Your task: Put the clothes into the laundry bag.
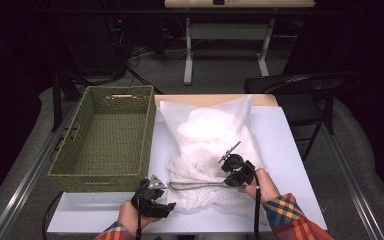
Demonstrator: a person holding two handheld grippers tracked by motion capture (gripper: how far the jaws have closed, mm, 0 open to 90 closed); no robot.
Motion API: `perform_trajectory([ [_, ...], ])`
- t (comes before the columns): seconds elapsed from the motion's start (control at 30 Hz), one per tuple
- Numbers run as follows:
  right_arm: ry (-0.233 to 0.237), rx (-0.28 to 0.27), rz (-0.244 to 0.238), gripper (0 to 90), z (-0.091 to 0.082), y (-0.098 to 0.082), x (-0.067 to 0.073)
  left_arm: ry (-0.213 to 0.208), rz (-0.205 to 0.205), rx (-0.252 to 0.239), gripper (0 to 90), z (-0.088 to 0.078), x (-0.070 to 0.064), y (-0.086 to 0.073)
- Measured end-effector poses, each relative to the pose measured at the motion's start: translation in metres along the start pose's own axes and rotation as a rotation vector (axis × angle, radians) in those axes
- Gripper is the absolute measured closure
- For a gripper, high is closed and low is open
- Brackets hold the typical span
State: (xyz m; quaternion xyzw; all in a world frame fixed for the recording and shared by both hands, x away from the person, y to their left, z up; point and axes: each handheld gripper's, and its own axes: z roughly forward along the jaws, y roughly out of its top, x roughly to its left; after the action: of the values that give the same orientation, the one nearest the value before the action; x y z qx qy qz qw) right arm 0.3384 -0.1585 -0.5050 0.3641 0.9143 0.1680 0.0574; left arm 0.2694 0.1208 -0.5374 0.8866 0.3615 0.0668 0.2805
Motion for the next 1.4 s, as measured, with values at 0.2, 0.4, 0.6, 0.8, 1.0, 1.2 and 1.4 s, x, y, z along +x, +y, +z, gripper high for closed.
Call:
perform_trajectory([
  [0.2,-0.005,-0.015,-0.003,87.1,-0.001,-0.002,0.000,0.030,0.093,-0.015,69.3,0.008,0.000,-0.002],
  [0.4,-0.018,-0.025,-0.009,87.1,-0.001,-0.002,0.000,-0.009,0.107,-0.052,87.9,0.011,0.005,-0.002],
  [0.6,-0.024,-0.024,-0.011,87.0,-0.001,-0.002,0.000,-0.059,0.089,-0.034,89.0,0.003,0.008,-0.006],
  [0.8,-0.014,-0.011,-0.014,87.0,0.001,-0.002,0.002,-0.083,0.106,-0.010,89.1,-0.009,0.007,-0.018],
  [1.0,0.017,0.010,-0.054,87.5,0.006,0.002,0.017,-0.104,0.124,0.030,89.1,-0.016,0.006,-0.031],
  [1.2,0.000,0.023,-0.011,88.2,0.008,-0.003,0.005,-0.116,0.080,0.015,87.2,-0.020,0.013,-0.030],
  [1.4,-0.004,0.037,-0.017,88.1,0.010,-0.003,0.005,-0.064,0.009,-0.029,55.1,-0.021,0.020,-0.021],
])
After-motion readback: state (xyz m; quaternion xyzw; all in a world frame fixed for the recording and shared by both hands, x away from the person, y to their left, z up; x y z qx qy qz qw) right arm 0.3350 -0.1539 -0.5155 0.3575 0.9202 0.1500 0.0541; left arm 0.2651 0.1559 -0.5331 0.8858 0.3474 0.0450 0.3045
